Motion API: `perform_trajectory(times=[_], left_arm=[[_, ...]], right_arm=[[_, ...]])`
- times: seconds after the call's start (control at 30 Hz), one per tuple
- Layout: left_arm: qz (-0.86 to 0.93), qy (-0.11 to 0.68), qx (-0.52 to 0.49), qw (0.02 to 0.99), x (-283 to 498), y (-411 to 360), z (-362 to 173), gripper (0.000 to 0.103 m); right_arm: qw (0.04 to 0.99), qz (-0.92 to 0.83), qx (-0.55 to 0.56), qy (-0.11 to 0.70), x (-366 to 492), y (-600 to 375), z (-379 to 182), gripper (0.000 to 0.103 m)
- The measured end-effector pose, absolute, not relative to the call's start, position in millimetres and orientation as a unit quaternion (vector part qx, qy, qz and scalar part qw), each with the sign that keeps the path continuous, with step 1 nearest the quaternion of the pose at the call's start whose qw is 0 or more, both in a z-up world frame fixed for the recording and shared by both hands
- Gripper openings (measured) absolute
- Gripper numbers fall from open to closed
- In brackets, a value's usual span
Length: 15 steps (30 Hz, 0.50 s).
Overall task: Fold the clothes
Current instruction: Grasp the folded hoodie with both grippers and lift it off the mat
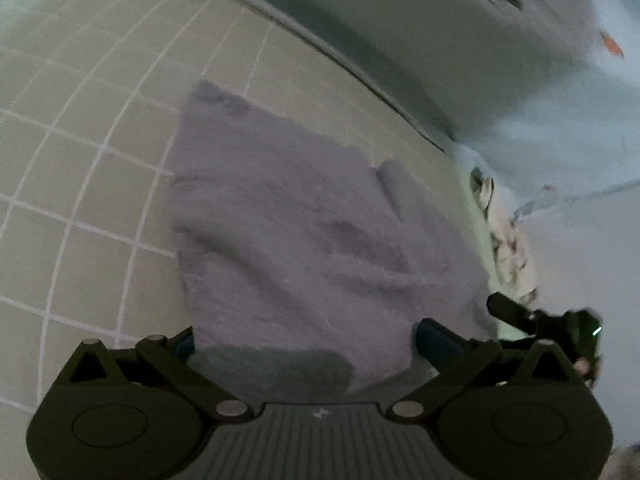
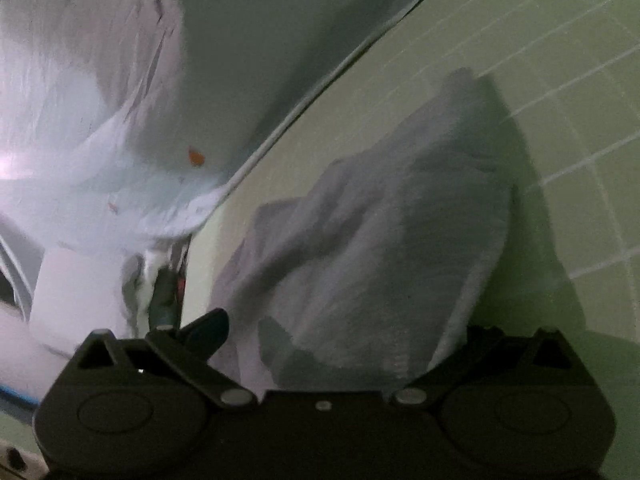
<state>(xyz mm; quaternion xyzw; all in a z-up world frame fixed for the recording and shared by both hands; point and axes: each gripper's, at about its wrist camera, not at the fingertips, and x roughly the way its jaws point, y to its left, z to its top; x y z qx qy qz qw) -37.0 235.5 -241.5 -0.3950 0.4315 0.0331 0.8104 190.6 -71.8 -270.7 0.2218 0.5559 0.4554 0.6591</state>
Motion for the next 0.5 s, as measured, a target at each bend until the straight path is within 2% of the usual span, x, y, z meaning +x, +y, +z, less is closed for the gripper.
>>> perform_trajectory(times=[0.07, 0.1, 0.13, 0.17, 0.2, 0.3, 0.5], left_arm=[[0.020, 0.436, -0.404, 0.804, -43.2, 229.1, -242.3, 0.101], [0.015, 0.436, -0.412, 0.800, -48.0, 227.2, -243.0, 0.098], [0.018, 0.436, -0.415, 0.798, -54.5, 225.1, -243.3, 0.094], [0.022, 0.437, -0.417, 0.797, -61.2, 222.9, -243.4, 0.080], [0.029, 0.440, -0.427, 0.789, -67.9, 221.7, -244.0, 0.066], [0.049, 0.440, -0.466, 0.766, -86.7, 217.3, -240.5, 0.047], [0.067, 0.438, -0.447, 0.777, -123.5, 190.2, -202.3, 0.042]], right_arm=[[0.655, 0.466, 0.210, 0.557, 178.0, -69.8, -269.9, 0.103], [0.649, 0.473, 0.205, 0.559, 170.4, -70.3, -270.4, 0.101], [0.648, 0.474, 0.196, 0.562, 162.4, -70.9, -271.2, 0.089], [0.647, 0.475, 0.189, 0.566, 154.6, -71.6, -272.1, 0.068], [0.643, 0.465, 0.194, 0.576, 148.7, -74.2, -273.4, 0.062], [0.633, 0.438, 0.227, 0.597, 130.5, -84.9, -274.4, 0.053], [0.625, 0.451, 0.214, 0.600, 96.9, -100.3, -244.9, 0.047]])
